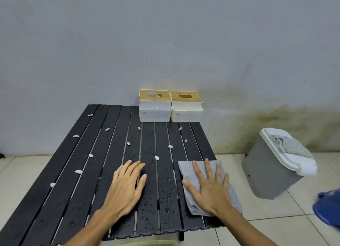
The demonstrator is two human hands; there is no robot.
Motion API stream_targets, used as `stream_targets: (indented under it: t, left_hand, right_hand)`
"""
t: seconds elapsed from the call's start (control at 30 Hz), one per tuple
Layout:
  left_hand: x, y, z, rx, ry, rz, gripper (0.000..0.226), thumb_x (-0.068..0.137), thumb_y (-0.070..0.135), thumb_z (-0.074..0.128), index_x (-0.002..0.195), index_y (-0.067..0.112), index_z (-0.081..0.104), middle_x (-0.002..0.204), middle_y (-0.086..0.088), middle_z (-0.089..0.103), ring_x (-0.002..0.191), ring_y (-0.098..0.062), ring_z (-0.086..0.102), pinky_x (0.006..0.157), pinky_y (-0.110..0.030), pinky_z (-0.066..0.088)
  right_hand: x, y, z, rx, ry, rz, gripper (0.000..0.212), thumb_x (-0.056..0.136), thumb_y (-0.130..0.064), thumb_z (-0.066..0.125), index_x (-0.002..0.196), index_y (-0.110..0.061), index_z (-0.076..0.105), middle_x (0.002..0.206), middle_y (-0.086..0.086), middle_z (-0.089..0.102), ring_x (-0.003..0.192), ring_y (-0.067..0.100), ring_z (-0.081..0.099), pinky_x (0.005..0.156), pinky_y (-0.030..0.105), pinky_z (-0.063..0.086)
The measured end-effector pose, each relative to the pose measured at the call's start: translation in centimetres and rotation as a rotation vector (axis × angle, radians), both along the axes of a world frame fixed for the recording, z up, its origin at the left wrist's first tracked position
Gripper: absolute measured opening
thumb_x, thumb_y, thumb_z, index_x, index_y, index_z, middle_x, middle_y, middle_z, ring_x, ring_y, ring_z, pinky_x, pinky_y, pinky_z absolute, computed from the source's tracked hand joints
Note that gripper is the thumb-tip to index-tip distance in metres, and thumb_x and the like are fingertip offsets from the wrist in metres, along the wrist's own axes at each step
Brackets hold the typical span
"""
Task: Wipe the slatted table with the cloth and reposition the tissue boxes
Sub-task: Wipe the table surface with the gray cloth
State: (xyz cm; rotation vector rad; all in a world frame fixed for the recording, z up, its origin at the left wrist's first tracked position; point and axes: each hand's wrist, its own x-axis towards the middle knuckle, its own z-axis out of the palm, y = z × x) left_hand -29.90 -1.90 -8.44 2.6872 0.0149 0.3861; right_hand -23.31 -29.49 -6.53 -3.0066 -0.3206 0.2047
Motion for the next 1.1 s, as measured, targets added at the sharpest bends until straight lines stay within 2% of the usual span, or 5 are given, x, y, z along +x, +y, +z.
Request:
stream_targets:
  t: [0.17,0.43,0.67,0.9,1.1]
  left_hand:
    - [0.7,0.2,-0.9,0.036,-0.003,0.005,0.057,0.1,0.053,0.02,0.145,0.026,0.044,0.151,0.007,0.042,0.146,-0.013,0.026,0.12,-0.035,0.014]
    - [1.8,0.9,-0.8,0.103,-0.019,-0.036,0.056,0.102,0.051,0.023,0.144,0.021,0.047,0.149,0.004,0.045,0.146,-0.015,0.028,0.122,-0.039,0.008]
    - [3.1,1.7,-1.0,0.09,-0.04,-0.038,0.056,0.102,0.051,0.024,0.146,0.023,0.044,0.15,0.005,0.043,0.148,-0.013,0.022,0.122,-0.038,0.007]
    - [3.1,1.5,-1.0,0.091,-0.019,-0.03,0.056,0.102,0.052,0.022,0.149,0.025,0.04,0.153,0.009,0.039,0.149,-0.011,0.016,0.122,-0.039,0.007]
    - [3.2,1.3,-0.7,0.078,-0.005,-0.036,0.058,0.102,0.053,0.02,0.15,0.026,0.037,0.154,0.01,0.037,0.15,-0.008,0.012,0.122,-0.039,0.007]
  right_hand:
    - [4.0,1.0,-0.5,0.032,-0.009,-0.001,0.075,0.087,-0.073,-0.004,0.156,-0.045,-0.011,0.165,0.0,-0.022,0.148,0.037,-0.026,0.119,0.061,-0.011]
    - [0.6,-1.8,-1.4,0.08,-0.093,0.053,0.094,0.071,-0.068,-0.04,0.153,-0.03,-0.018,0.162,-0.006,-0.025,0.149,0.019,-0.028,0.123,0.036,-0.013]
    - [10.7,0.9,-1.6,0.134,-0.105,-0.215,0.062,0.107,-0.041,0.012,0.16,-0.01,0.007,0.168,0.013,0.002,0.154,0.035,-0.004,0.125,0.045,0.003]
    - [18.0,5.7,-0.7,0.115,-0.057,-0.051,0.059,0.106,-0.048,0.01,0.161,-0.026,0.003,0.168,0.006,-0.007,0.153,0.033,-0.012,0.123,0.048,-0.008]
    - [14.4,7.8,-0.5,0.175,-0.064,0.321,0.055,0.106,-0.049,0.008,0.158,-0.03,0.003,0.166,-0.003,-0.005,0.153,0.023,-0.011,0.124,0.043,-0.007]
